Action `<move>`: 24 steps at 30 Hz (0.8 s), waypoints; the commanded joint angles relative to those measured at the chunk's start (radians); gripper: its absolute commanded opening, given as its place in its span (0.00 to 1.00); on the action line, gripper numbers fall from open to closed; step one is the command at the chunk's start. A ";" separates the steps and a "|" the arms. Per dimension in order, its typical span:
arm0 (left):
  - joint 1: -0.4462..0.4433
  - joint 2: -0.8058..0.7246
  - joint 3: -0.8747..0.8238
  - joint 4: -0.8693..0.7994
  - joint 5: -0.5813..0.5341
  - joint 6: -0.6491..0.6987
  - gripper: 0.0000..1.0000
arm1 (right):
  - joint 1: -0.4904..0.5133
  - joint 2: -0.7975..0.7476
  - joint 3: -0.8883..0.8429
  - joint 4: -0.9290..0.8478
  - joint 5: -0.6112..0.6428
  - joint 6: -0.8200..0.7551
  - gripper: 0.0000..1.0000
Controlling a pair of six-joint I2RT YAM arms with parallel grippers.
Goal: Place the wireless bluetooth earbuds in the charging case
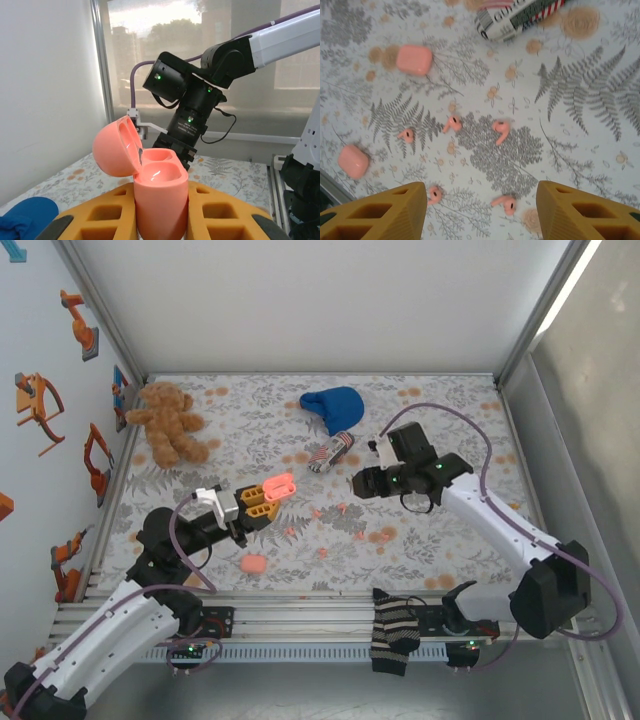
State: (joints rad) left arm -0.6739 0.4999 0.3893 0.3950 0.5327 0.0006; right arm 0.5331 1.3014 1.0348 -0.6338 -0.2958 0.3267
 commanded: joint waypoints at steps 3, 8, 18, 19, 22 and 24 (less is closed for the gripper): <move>-0.004 -0.012 -0.002 -0.032 -0.012 0.032 0.00 | 0.000 0.040 -0.118 0.025 -0.030 0.053 0.54; -0.004 0.009 0.000 -0.002 -0.005 0.024 0.00 | 0.011 0.088 -0.181 0.092 -0.043 0.071 0.52; -0.012 0.043 0.003 0.025 0.000 0.017 0.00 | 0.028 0.188 -0.208 0.135 -0.050 0.058 0.45; -0.011 0.045 0.004 0.024 0.000 0.017 0.00 | 0.030 0.198 -0.207 0.135 -0.055 0.057 0.44; -0.012 0.047 0.003 0.024 0.000 0.017 0.00 | 0.037 0.221 -0.203 0.138 -0.066 0.056 0.42; -0.013 0.045 0.003 0.019 0.001 0.019 0.00 | 0.043 0.236 -0.202 0.141 -0.074 0.056 0.41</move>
State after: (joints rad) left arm -0.6811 0.5495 0.3893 0.3782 0.5236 0.0113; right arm 0.5640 1.5200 0.8345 -0.5030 -0.3481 0.3786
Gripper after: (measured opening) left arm 0.222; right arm 0.413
